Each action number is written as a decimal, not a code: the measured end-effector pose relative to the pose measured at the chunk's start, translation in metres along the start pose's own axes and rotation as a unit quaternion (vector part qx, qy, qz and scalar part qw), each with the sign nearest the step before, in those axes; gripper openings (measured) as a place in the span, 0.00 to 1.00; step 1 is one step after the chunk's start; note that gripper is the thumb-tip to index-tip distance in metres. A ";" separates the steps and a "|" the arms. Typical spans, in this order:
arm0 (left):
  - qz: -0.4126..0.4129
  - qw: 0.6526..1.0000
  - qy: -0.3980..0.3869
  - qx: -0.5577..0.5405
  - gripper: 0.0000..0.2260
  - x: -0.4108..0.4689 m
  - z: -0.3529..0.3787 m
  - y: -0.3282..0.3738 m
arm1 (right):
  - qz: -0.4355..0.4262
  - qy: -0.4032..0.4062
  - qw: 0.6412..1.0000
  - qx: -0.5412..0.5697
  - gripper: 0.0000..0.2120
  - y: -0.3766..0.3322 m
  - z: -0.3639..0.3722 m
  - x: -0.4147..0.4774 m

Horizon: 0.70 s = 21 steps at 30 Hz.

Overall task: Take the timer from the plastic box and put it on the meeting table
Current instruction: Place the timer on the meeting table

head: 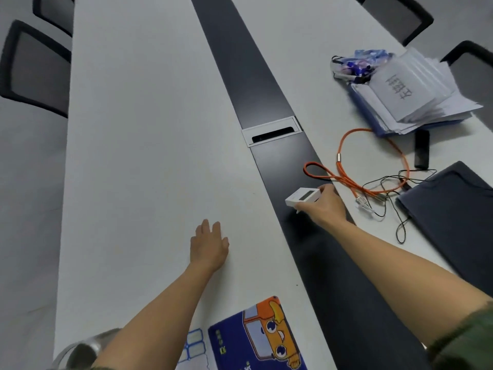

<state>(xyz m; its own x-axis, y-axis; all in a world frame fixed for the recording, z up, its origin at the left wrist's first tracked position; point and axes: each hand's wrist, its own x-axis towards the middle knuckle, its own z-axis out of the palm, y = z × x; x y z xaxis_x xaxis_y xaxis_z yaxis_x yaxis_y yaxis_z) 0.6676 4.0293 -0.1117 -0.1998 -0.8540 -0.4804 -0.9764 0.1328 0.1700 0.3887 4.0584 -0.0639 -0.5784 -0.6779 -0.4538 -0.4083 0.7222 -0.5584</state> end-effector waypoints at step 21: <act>0.017 0.999 0.017 0.027 0.30 0.021 0.055 -0.005 | 0.231 -0.070 0.913 0.328 0.17 -0.023 0.027 0.051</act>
<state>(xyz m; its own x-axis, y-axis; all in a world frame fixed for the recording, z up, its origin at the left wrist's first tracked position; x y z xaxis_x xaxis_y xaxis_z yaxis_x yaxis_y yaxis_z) 0.6641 4.0382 -0.1697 -0.2319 -0.8646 -0.4457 -0.9721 0.1895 0.1383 0.3873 4.0032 -0.0930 -0.4668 -0.3669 -0.8047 0.3938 0.7285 -0.5605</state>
